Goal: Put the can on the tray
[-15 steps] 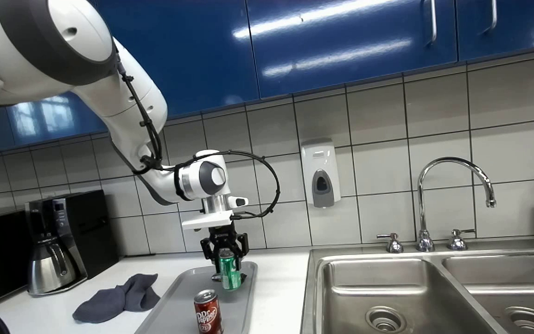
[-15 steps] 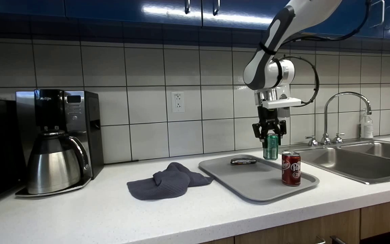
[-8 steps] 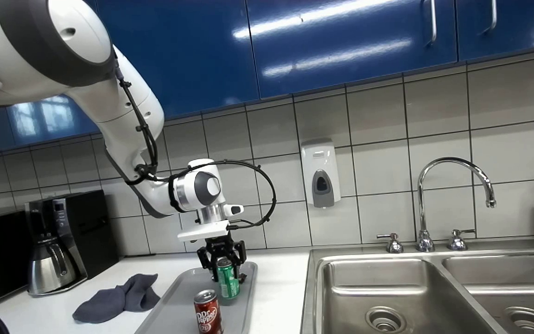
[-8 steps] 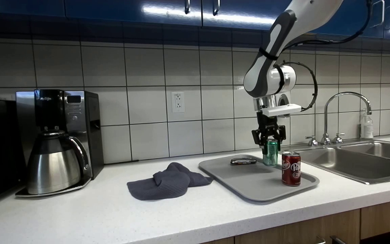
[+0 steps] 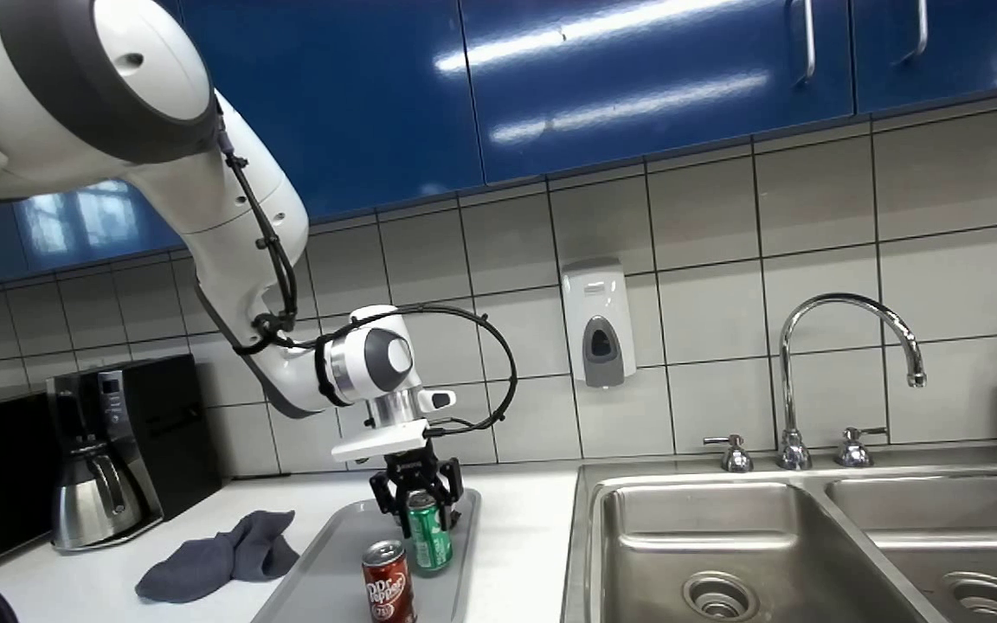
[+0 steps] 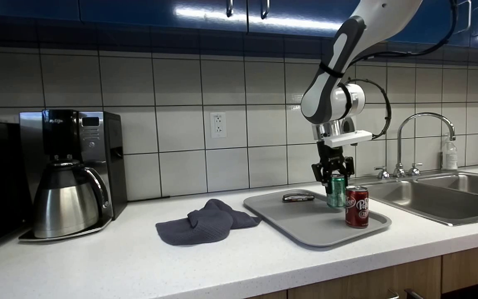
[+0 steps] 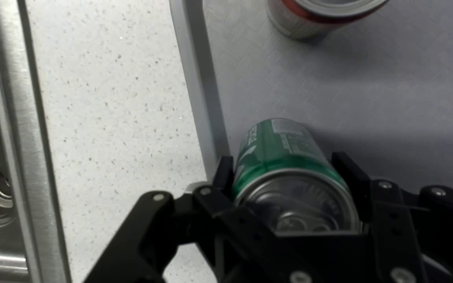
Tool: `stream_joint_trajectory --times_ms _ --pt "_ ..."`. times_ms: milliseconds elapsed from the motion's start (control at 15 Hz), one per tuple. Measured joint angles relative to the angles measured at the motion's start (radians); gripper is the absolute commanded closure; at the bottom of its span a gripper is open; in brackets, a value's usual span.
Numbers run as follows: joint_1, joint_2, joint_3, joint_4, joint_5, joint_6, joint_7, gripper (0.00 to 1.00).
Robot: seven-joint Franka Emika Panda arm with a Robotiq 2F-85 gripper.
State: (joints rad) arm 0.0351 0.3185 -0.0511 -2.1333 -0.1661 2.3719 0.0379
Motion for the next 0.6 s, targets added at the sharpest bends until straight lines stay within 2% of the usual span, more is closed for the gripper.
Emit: stream_joint_trajectory --times_ms 600 --pt "0.000 0.019 -0.001 -0.002 0.000 0.001 0.022 0.60"
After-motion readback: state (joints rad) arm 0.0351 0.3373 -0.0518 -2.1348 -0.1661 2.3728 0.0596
